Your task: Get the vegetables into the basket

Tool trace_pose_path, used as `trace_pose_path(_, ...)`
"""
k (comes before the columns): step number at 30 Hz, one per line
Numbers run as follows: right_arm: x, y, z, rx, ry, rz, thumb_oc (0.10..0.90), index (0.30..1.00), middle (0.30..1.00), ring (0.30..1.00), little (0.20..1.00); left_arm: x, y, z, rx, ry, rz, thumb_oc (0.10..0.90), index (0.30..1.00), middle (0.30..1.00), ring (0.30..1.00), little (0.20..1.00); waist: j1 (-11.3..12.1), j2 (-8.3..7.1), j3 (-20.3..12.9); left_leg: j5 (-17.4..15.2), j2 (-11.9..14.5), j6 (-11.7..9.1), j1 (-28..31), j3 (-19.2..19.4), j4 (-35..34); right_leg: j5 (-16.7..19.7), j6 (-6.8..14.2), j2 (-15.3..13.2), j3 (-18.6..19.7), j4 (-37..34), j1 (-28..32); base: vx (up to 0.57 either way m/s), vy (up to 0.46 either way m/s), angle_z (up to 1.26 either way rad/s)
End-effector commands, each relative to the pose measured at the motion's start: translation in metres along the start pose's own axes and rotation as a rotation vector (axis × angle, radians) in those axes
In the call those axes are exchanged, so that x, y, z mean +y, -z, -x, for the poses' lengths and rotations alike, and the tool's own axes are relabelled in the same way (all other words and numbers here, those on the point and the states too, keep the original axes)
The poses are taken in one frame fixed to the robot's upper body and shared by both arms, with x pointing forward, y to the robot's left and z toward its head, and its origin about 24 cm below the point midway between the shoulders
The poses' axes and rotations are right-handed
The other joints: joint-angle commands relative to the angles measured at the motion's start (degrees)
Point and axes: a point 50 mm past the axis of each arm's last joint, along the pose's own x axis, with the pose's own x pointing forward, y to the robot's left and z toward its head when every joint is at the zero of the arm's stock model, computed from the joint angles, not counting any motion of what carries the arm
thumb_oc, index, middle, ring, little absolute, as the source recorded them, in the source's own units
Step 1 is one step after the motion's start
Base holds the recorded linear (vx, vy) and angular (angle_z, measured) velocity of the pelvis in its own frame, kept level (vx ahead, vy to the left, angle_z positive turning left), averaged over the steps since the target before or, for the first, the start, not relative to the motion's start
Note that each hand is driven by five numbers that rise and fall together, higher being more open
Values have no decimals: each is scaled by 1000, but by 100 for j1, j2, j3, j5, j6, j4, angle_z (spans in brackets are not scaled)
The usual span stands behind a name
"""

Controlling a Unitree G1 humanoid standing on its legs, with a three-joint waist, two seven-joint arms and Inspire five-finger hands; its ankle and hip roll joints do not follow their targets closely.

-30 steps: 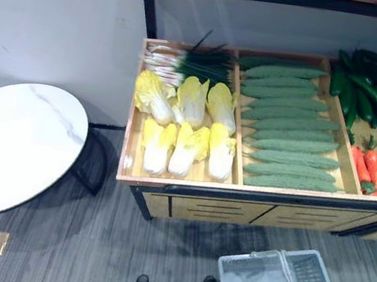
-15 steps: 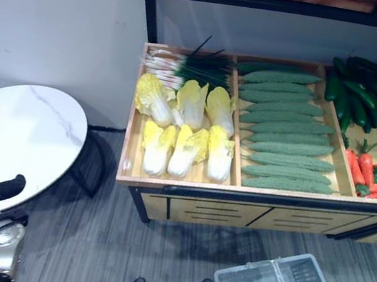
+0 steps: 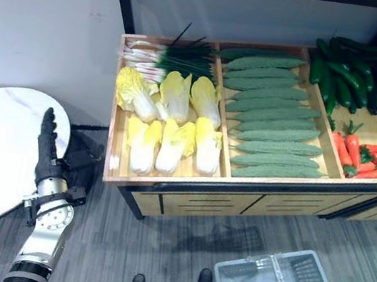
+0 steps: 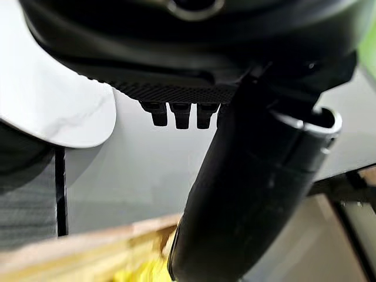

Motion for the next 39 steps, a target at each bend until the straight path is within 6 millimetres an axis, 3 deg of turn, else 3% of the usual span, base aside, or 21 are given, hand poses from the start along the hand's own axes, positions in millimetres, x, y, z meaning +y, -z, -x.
trace_pose_path(1, -15, -19, -6, -80, 59, 47, 400, 300, 300, 300, 300, 4, -48, -29, -236, -17, 57, 900, 1000, 1000, 1000, 1000, -42, -406, -196, -165, 120, -200, -114, -192, 0, -344, 482, -473, 211, 35, 208, 11, -8, -11)
trace_pose_path(19, -9, -31, -6, -126, 53, 52, 400, 300, 300, 300, 300, -28, -23, -36, -129, 88, -122, 900, 1000, 1000, 1000, 1000, -240, -472, -237, -227, 218, -217, 15, 5, 0, -387, 467, -376, 394, 35, 213, 19, -5, -5)
trace_pose_path(33, -8, -39, -6, -157, 57, 48, 400, 300, 300, 300, 300, -39, -41, -41, -217, 114, -123, 900, 1000, 1000, 1000, 1000, -327, -463, -199, -265, 243, -231, 57, 138, 0, -376, 479, -341, 537, 35, 144, 8, 1, -6)
trace_pose_path(39, -6, -36, -5, -150, 54, 49, 400, 300, 300, 300, 300, -42, -31, -40, -175, 126, -166, 900, 1000, 1000, 1000, 1000, -348, -468, -215, -284, 259, -234, 101, 170, 0, -402, 474, -326, 557, 35, 181, 5, -2, 0)
